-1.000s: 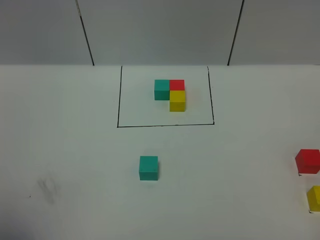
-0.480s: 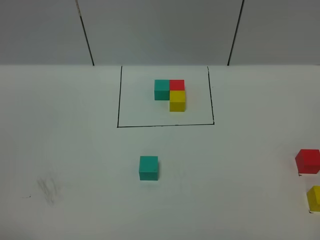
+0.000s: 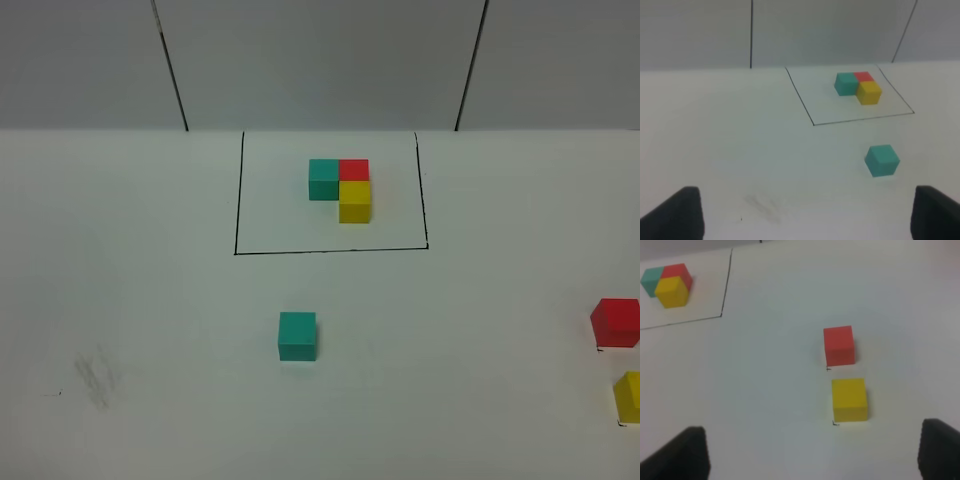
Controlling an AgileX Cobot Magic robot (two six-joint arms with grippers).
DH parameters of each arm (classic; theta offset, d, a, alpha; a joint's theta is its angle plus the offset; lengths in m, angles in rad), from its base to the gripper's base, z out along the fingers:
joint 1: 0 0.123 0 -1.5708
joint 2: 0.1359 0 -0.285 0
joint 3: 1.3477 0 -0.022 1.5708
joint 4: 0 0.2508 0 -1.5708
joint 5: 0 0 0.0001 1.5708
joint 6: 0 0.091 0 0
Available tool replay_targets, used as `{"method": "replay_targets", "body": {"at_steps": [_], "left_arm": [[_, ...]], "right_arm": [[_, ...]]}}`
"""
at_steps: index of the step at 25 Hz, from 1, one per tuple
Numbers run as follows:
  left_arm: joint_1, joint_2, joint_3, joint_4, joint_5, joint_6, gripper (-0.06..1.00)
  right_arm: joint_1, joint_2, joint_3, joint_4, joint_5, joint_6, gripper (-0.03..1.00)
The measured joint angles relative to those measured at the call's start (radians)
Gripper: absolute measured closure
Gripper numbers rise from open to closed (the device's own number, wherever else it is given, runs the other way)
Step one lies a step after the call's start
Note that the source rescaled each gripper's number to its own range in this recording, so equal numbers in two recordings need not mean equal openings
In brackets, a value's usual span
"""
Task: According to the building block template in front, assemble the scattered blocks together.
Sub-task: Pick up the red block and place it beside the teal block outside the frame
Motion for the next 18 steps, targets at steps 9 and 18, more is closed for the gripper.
{"method": "replay_targets", "body": {"at_steps": [9,18], "left_arm": [[0.239,0.000,0.000,-0.088,0.042,0.160,0.07],[0.389,0.000,0.119,-0.098,0.056,0.201,0.10]], "right_arm": [[0.000,0.000,0.000,0.000,0.000,0.000,0.26],[0.000,0.000,0.000,0.000,0.000,0.000,0.26]]}}
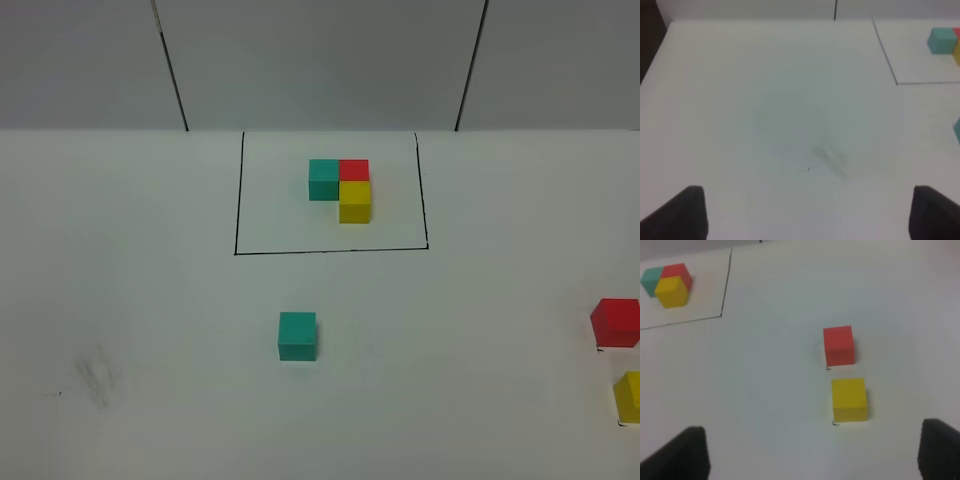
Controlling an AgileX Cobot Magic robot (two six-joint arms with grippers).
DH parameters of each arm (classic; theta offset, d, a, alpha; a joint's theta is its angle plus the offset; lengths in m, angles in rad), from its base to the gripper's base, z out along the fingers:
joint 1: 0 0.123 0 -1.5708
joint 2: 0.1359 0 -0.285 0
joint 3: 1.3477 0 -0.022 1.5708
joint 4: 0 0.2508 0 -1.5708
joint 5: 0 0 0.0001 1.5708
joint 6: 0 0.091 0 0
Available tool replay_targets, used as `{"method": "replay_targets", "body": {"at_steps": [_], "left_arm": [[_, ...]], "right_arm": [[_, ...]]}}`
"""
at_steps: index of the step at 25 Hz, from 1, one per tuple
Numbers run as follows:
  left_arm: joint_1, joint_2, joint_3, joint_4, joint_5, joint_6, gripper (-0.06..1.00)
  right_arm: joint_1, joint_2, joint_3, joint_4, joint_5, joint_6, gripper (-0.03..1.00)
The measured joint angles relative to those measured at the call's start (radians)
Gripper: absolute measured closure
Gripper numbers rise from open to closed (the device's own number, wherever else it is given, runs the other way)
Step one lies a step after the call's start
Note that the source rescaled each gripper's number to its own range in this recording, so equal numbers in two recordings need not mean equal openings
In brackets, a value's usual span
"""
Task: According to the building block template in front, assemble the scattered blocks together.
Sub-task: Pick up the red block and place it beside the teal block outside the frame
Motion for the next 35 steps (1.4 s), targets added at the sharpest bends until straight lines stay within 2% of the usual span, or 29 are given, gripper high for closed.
{"method": "replay_targets", "body": {"at_steps": [5,35], "left_arm": [[0.000,-0.001,0.036,-0.001,0.009,0.003,0.12],[0.000,-0.003,0.038,-0.002,0.009,-0.018,0.13]], "right_arm": [[0.000,0.000,0.000,0.000,0.000,0.000,0.26],[0.000,0.000,0.000,0.001,0.000,0.000,0.26]]}}
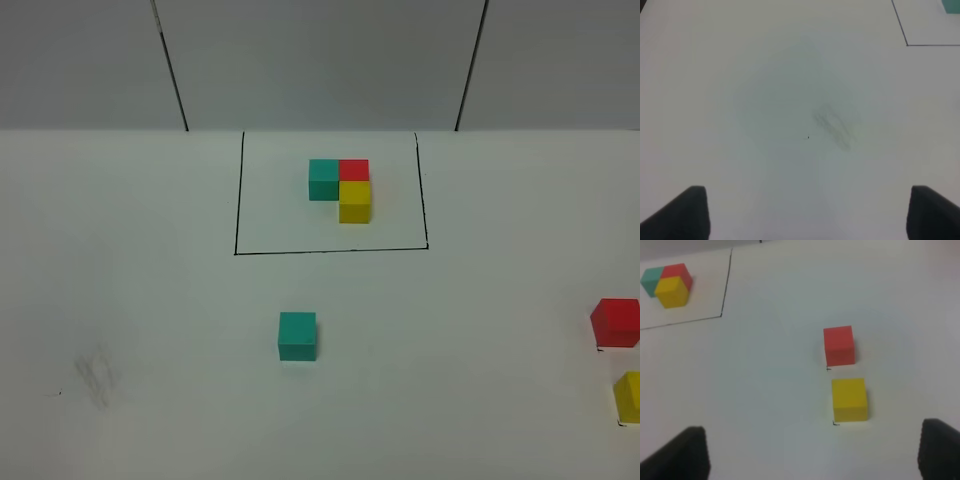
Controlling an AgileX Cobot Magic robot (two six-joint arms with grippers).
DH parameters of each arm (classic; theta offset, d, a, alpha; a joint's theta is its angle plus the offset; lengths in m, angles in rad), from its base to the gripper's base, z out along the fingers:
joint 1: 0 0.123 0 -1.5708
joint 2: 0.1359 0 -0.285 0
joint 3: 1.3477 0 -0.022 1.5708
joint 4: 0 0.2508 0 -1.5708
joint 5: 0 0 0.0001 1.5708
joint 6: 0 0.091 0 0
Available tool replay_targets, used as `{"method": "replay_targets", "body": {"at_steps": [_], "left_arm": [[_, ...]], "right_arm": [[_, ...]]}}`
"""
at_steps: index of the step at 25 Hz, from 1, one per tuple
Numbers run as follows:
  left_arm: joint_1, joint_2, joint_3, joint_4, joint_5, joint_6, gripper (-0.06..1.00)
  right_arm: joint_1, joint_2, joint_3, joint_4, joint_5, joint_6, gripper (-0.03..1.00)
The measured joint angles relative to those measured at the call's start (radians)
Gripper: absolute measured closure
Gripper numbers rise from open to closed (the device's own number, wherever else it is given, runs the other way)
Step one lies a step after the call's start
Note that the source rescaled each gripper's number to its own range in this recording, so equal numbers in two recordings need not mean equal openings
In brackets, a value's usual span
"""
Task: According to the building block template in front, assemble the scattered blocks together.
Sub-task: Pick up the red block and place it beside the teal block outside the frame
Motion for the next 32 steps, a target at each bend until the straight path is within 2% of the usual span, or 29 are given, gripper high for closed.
{"method": "replay_targets", "body": {"at_steps": [8,13,23,28,32], "left_arm": [[0.000,0.000,0.000,0.000,0.000,-0.001,0.13],[0.000,0.000,0.000,0.000,0.000,-0.001,0.13],[0.000,0.000,0.000,0.000,0.000,-0.001,0.13],[0.000,0.000,0.000,0.000,0.000,-0.001,0.13],[0.000,0.000,0.000,0.000,0.000,-0.001,0.13]], "right_arm": [[0.000,0.060,-0.009,0.028,-0.025,0.008,0.26],[0.000,0.370,-0.084,0.076,-0.146,0.008,0.26],[0.000,1.099,-0.440,0.086,-0.148,-0.061,0.26],[0.000,1.321,-0.569,0.090,-0.149,-0.102,0.26],[0.000,1.451,-0.610,0.091,-0.151,-0.109,0.26]]}}
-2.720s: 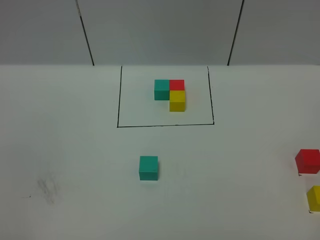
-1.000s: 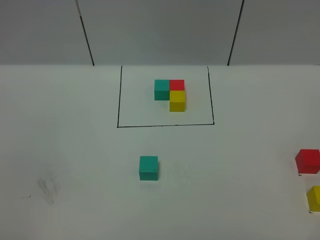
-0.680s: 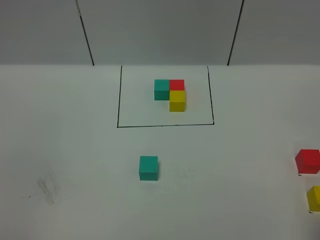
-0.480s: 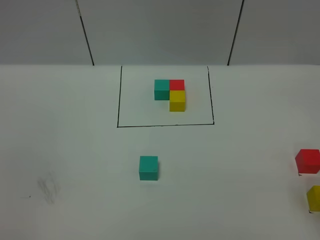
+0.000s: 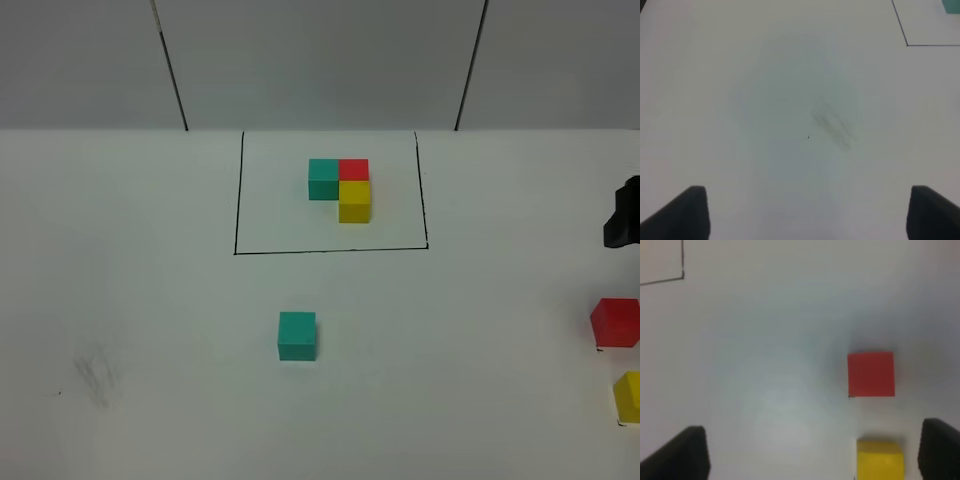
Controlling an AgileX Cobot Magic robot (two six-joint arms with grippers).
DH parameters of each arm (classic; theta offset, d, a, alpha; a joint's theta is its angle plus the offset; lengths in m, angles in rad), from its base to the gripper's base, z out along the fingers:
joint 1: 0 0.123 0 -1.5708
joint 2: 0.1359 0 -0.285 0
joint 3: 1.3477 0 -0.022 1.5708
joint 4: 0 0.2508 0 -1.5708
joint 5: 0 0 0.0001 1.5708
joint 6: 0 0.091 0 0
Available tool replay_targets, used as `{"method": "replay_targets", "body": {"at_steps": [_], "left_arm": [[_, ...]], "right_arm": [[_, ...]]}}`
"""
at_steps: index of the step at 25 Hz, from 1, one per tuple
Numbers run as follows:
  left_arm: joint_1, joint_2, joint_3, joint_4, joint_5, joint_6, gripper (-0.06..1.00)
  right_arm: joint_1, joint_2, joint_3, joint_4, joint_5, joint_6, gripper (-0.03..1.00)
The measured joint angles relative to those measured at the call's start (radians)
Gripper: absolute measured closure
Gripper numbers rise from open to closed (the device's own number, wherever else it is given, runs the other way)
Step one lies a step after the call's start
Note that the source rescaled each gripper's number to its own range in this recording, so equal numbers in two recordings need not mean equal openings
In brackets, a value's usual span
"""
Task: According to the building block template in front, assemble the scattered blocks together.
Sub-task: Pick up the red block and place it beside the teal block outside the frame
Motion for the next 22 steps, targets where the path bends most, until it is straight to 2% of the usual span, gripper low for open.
{"method": "replay_targets", "body": {"at_steps": [9,22], "left_arm": [[0.000,0.000,0.000,0.000,0.000,0.000,0.13],[0.000,0.000,0.000,0.000,0.000,0.000,0.13]], "right_arm": [[0.000,0.217,-0.002,-0.061,-0.028,0.003,0.26],[0.000,0.377,-0.002,-0.119,-0.162,0.022,0.26]]}}
